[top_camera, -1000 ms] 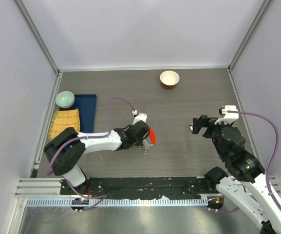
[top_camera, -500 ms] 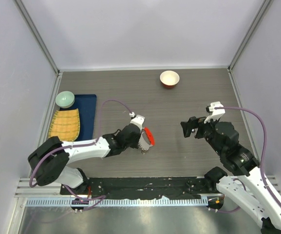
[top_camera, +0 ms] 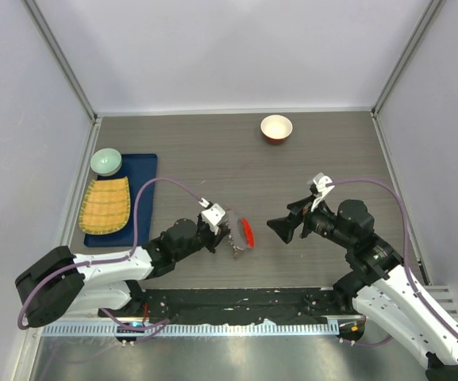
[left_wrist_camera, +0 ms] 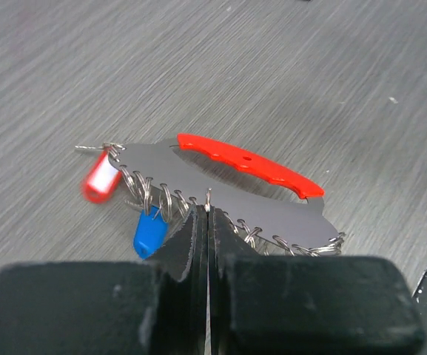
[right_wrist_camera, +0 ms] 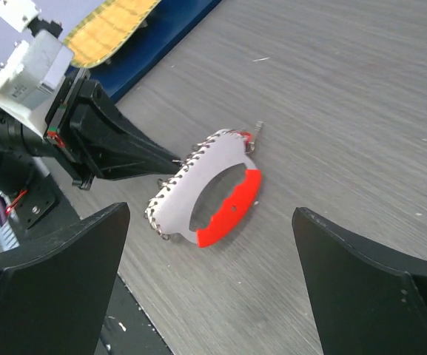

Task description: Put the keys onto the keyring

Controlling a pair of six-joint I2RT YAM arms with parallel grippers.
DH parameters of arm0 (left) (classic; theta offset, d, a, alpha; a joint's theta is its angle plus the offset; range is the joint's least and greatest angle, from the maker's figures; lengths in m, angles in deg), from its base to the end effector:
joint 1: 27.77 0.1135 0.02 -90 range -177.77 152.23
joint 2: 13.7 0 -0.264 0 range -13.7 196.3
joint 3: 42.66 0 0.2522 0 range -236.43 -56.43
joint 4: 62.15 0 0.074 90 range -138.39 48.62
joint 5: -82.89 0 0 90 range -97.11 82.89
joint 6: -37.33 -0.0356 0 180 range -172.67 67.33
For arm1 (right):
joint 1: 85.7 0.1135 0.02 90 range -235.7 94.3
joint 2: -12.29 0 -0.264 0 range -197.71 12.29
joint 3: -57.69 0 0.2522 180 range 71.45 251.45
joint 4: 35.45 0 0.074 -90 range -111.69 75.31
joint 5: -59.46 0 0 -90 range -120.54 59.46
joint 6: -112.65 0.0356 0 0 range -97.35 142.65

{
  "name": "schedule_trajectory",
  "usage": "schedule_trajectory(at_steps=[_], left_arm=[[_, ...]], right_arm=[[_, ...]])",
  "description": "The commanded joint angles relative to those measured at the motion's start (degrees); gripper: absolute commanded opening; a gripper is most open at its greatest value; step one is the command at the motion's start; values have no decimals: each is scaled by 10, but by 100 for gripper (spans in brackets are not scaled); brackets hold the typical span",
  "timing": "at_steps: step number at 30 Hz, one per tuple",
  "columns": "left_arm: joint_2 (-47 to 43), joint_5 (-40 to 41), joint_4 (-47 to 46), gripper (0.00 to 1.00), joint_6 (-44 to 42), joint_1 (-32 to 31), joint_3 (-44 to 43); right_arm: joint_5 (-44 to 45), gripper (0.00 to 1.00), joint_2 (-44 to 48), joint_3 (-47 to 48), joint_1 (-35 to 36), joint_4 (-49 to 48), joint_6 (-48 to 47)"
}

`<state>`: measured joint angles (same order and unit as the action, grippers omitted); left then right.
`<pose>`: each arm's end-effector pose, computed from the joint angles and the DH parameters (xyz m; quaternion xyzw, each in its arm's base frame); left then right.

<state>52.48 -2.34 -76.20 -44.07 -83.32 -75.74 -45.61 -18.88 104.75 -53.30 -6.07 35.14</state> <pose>0.1315 -0.1864 0.1816 0.3020 0.7559 -0.2792 0.5093 0.1150 0.0839 0.2939 -0.2145 0.7527 0.3295 0.5280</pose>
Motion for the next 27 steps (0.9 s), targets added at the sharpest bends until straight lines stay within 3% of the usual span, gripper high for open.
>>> schedule_trajectory(at_steps=[1,11,17,27], left_arm=[[-17,-67,-157,0,-53,-1,27],[-34,-143,-184,0,-83,-1,44],[-68,-171,-53,0,-133,-1,9],[-119,-210,103,0,-199,-1,-46]], right_arm=[[-90,98,-7,-44,2,-119,12],[-138,80,-58,-88,16,-213,13],[-126,67,-113,-86,64,-227,-26],[-88,60,-202,-61,146,-230,-121]])
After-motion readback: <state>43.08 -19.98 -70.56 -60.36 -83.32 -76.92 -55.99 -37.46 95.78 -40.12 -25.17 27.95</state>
